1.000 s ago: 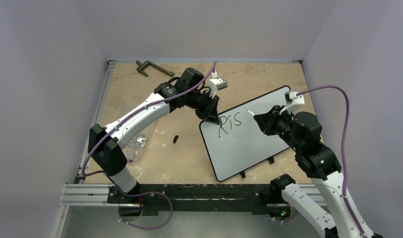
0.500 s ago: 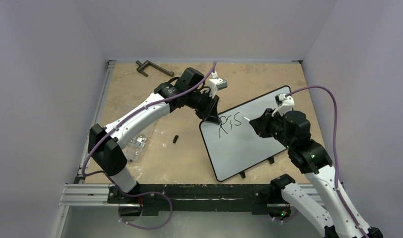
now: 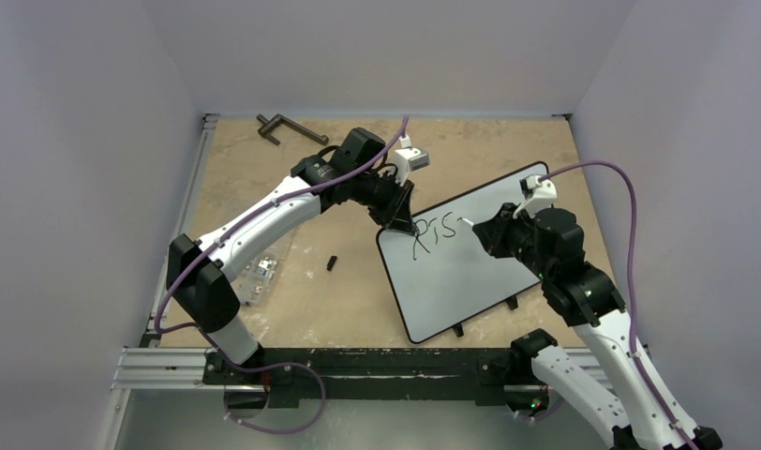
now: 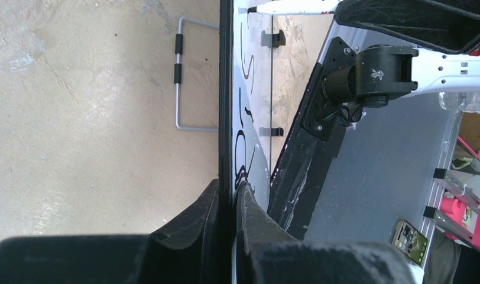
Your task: Write a sentence on the whiteboard
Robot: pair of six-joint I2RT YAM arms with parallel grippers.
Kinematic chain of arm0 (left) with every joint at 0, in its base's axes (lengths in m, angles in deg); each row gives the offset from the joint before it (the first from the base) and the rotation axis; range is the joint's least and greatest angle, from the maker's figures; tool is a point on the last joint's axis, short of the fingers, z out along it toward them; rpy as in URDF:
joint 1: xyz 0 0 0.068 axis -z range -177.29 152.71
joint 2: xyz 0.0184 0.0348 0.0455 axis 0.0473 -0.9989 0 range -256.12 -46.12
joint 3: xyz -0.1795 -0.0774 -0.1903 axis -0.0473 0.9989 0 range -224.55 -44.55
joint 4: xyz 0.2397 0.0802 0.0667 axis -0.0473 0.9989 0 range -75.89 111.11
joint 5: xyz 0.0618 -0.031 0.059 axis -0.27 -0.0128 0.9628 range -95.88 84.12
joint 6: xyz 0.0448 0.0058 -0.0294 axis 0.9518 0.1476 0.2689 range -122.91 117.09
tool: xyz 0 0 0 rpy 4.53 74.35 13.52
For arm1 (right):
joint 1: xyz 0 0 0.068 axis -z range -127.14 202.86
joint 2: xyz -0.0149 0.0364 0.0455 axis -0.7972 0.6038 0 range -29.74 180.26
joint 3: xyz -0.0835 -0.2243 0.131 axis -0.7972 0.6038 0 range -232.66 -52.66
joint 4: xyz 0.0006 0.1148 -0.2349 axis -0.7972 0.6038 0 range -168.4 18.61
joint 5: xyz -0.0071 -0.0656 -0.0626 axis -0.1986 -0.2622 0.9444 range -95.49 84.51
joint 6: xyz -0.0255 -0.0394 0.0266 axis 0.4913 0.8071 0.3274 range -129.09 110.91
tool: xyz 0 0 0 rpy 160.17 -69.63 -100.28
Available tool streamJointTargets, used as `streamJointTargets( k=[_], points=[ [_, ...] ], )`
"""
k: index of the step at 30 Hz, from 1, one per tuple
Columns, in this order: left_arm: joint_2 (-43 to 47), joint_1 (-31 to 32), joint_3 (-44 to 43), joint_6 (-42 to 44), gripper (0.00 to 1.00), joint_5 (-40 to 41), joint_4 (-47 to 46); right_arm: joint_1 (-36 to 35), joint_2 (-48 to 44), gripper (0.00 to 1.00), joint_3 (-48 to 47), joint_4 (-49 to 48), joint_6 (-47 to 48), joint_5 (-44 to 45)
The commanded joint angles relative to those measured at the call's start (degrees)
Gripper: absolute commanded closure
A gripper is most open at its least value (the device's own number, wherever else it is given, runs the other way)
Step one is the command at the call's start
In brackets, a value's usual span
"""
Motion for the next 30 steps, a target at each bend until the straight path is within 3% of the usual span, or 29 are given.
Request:
streamJointTargets(
  k=[1, 30],
  points=[
    [1.9, -0.3, -0.2, 3.1, 1.00, 5.4, -3.4, 0.1, 0.4, 1.00, -0.1, -1.2, 1.0, 3.8],
    [1.8, -0.3, -0.3, 3.0, 1.00, 5.2, -3.4, 0.1, 3.0, 1.00, -3.1, -4.1, 1.7, 1.0]
  ],
)
